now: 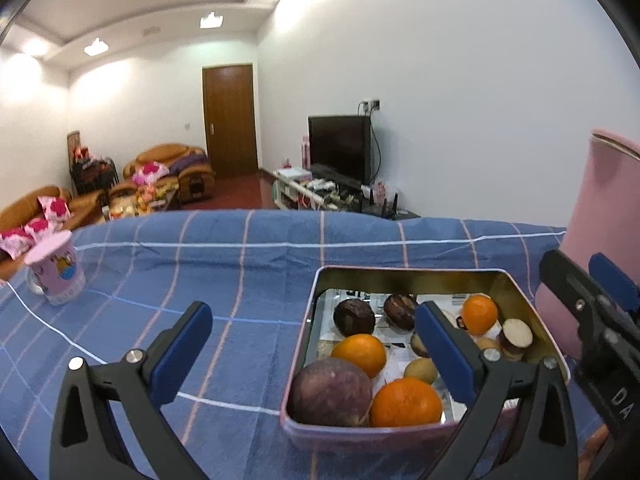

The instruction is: Organize fruits

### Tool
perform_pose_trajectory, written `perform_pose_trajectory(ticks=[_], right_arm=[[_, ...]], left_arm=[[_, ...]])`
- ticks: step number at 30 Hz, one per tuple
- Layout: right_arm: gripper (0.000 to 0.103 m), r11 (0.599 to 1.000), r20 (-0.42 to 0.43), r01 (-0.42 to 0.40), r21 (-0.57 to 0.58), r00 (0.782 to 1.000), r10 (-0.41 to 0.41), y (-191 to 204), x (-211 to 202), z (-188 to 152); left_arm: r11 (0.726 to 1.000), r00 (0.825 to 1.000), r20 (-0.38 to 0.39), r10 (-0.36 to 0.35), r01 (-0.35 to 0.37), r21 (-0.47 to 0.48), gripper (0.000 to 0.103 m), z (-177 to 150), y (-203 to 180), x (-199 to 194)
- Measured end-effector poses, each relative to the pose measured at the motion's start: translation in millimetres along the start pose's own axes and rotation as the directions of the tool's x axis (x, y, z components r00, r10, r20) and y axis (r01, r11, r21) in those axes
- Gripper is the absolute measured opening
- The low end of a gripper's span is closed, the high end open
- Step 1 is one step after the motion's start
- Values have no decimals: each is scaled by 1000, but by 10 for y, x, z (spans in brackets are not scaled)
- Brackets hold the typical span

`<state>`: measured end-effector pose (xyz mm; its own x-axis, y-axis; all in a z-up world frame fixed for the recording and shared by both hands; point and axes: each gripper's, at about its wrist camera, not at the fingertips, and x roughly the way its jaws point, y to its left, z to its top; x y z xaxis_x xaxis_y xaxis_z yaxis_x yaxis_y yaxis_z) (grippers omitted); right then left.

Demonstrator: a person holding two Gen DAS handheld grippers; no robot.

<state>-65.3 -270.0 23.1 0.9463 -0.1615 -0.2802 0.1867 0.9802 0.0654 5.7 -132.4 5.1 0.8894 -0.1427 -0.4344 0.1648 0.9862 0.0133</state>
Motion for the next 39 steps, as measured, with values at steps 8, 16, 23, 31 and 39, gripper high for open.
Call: perform_pose_trajectory(ticks=[8, 16, 23, 31, 39], right_arm=[[76, 998, 74, 42, -44, 996, -39, 110, -351, -43], [78, 998, 120, 63, -25, 991, -60, 120, -548, -76], [79, 997, 136, 76, -14, 988, -74, 104, -593, -100], [79, 997, 137, 79, -14, 988, -76, 96, -605, -99], [79, 997, 137, 76, -13, 988, -73, 98, -604, -100]], left_arm=[[1000, 996, 93, 11, -13, 18, 103, -87, 86, -361], [1000, 993, 121, 16, -13, -24, 103, -115, 192, -473], [1000, 992, 124, 20, -18, -20, 103, -129, 191, -473], [1000, 992, 128, 21, -20, -12, 103, -140, 155, -486], [1000, 991, 131, 23, -22, -8, 103, -140, 141, -494]])
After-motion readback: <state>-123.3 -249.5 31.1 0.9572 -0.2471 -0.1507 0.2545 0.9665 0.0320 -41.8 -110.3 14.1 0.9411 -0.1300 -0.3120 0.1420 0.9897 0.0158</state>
